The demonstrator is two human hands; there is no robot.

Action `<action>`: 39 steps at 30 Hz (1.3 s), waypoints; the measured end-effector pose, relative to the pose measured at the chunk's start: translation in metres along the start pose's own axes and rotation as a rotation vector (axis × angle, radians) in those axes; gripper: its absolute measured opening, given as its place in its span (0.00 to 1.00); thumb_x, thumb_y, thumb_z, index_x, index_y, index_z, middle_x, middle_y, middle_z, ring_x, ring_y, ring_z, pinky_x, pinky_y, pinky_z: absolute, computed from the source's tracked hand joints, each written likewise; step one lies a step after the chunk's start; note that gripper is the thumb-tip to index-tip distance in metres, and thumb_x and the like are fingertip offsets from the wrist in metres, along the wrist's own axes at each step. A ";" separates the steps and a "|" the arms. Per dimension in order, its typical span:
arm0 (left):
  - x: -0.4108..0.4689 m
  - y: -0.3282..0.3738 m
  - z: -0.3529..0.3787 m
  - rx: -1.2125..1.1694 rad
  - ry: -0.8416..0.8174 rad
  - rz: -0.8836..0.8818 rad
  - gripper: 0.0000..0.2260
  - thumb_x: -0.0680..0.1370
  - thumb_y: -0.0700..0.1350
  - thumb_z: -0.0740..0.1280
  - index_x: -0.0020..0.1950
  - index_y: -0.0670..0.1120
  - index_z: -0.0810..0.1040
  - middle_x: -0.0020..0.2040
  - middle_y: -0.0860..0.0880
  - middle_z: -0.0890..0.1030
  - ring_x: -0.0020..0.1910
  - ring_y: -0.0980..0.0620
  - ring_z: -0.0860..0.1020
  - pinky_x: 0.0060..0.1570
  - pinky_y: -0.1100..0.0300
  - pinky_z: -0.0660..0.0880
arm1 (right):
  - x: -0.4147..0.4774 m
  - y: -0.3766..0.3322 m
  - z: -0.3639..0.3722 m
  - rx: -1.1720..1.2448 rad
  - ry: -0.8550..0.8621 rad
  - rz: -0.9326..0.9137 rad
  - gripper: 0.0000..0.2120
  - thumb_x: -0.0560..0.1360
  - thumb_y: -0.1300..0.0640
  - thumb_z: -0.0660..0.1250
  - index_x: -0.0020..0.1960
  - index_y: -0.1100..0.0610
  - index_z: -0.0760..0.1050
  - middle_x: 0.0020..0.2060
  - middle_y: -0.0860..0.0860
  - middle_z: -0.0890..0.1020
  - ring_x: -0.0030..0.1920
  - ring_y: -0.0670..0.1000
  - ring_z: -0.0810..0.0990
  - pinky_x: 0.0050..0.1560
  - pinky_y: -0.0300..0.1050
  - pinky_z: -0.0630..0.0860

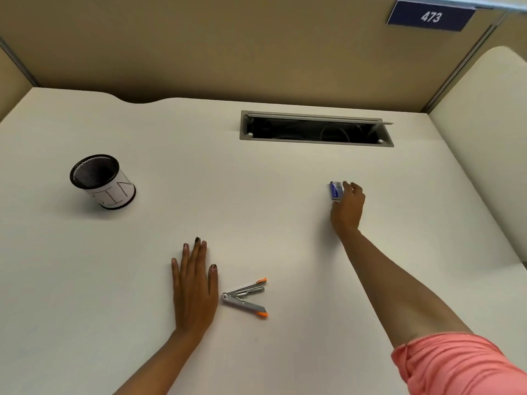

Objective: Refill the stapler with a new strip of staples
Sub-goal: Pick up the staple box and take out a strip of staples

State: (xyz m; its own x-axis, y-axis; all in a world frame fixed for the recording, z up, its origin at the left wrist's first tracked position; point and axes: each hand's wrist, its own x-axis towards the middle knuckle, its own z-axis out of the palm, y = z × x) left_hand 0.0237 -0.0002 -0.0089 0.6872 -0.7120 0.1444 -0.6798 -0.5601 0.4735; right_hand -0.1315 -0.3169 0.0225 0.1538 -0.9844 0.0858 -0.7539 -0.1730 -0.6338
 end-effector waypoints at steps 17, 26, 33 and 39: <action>0.022 0.077 -0.030 -0.644 -0.061 -0.233 0.18 0.83 0.46 0.54 0.73 0.53 0.66 0.69 0.60 0.69 0.68 0.62 0.66 0.65 0.66 0.61 | -0.004 -0.023 -0.026 0.084 -0.278 -0.107 0.28 0.63 0.61 0.79 0.60 0.63 0.75 0.56 0.59 0.76 0.51 0.55 0.77 0.49 0.39 0.69; 0.058 0.103 -0.061 -1.531 -0.831 -0.917 0.13 0.80 0.40 0.60 0.58 0.34 0.77 0.56 0.37 0.82 0.55 0.40 0.81 0.57 0.49 0.77 | -0.117 -0.098 -0.067 0.398 -0.441 -0.288 0.26 0.61 0.60 0.81 0.57 0.55 0.77 0.49 0.49 0.81 0.49 0.46 0.81 0.49 0.32 0.78; 0.054 0.111 -0.075 -1.771 -0.848 -0.946 0.16 0.73 0.44 0.68 0.57 0.35 0.79 0.52 0.38 0.83 0.45 0.47 0.84 0.43 0.55 0.82 | -0.151 -0.111 -0.071 0.363 -0.512 -0.346 0.26 0.61 0.61 0.80 0.56 0.53 0.75 0.50 0.47 0.81 0.50 0.43 0.79 0.49 0.33 0.76; 0.046 0.114 -0.081 -1.903 -0.840 -0.997 0.13 0.70 0.41 0.70 0.50 0.33 0.81 0.49 0.37 0.82 0.46 0.43 0.84 0.53 0.48 0.79 | -0.152 -0.111 -0.069 0.364 -0.438 -0.146 0.05 0.76 0.58 0.67 0.51 0.51 0.76 0.53 0.50 0.79 0.51 0.47 0.79 0.45 0.28 0.72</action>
State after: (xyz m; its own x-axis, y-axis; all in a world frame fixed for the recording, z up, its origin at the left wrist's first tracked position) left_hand -0.0015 -0.0622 0.1220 -0.0247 -0.8006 -0.5986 0.9602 -0.1858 0.2088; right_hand -0.1147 -0.1503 0.1329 0.5477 -0.8324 -0.0848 -0.4494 -0.2072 -0.8690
